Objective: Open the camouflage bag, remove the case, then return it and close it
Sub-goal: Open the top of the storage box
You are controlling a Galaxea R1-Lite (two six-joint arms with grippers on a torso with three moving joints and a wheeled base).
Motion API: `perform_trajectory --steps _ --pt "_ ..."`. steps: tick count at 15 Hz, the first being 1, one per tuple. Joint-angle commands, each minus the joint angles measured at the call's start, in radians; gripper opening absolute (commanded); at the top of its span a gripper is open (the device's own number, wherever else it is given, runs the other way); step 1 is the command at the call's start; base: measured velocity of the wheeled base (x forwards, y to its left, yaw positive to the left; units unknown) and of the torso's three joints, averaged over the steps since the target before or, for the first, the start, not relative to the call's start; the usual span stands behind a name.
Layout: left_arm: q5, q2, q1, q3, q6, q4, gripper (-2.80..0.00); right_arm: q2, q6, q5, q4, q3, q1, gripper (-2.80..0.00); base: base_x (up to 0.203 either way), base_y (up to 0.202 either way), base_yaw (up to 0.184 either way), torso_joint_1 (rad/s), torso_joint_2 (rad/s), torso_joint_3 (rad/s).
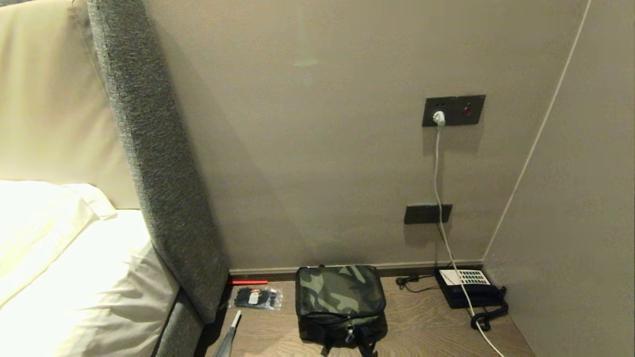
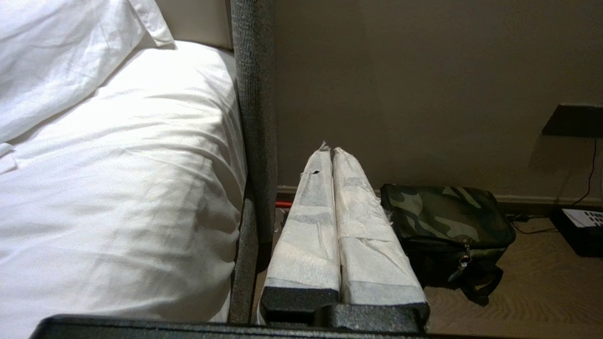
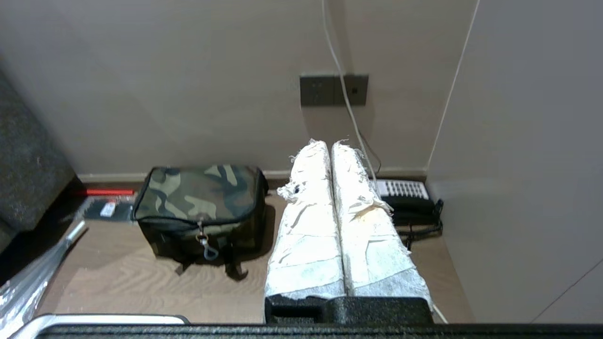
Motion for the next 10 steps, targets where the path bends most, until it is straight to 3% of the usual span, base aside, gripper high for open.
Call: perform_trajectory --steps 1,10 --pt "0.000 -0.002 0.000 0.003 0.000 0.000 -2.80 -0.002 0.000 0.000 0.000 -0.002 0.000 -2.80 0.000 0.000 0.000 0.000 0.00 -0.201" --pt "0.000 -0.002 0.000 0.003 0.000 0.000 -2.80 -0.002 0.000 0.000 0.000 0.000 0.000 -2.80 0.000 0.000 0.000 0.003 0.00 -0.197"
